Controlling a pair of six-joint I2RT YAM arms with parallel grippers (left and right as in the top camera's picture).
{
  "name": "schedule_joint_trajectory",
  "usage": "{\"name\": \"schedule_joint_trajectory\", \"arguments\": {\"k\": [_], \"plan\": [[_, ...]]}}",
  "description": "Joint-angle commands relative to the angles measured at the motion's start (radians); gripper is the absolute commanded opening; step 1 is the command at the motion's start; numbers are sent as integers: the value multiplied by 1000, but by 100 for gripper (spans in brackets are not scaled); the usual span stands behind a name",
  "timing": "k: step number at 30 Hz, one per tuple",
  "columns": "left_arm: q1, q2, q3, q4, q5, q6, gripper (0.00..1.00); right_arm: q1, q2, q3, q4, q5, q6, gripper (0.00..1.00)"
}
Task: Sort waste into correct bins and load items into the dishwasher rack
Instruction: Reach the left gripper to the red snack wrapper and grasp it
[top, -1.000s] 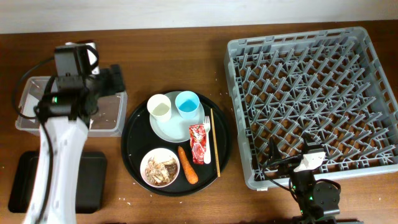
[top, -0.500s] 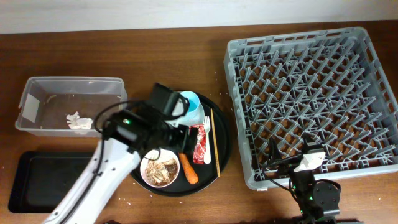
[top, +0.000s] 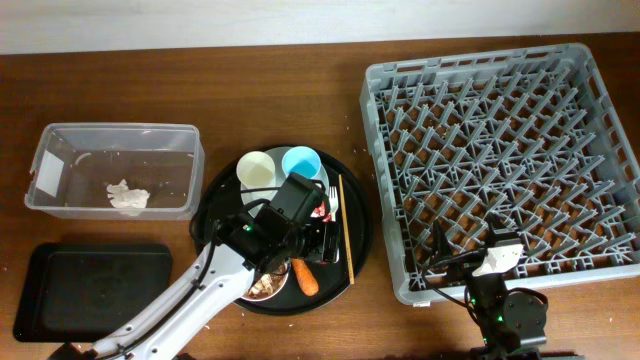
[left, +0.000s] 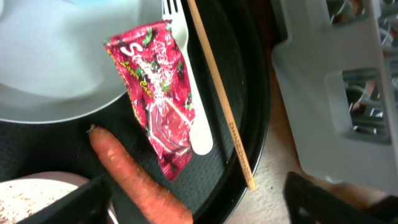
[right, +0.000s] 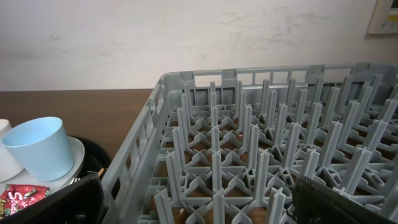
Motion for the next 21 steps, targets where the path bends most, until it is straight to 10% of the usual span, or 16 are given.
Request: {"name": "schedule_joint_trajectory", "arguments": {"k": [1, 6, 21], "plan": [[-13, 1, -9, 10, -14, -57, 63, -5, -3, -5, -4, 2, 0, 99], [-110, 51, -19, 10, -245, -291, 53, -5, -3, -5, -4, 2, 0, 99], [-124, 234, -19, 77, -304, -297, 53, -5, -3, -5, -4, 2, 0, 99]]}}
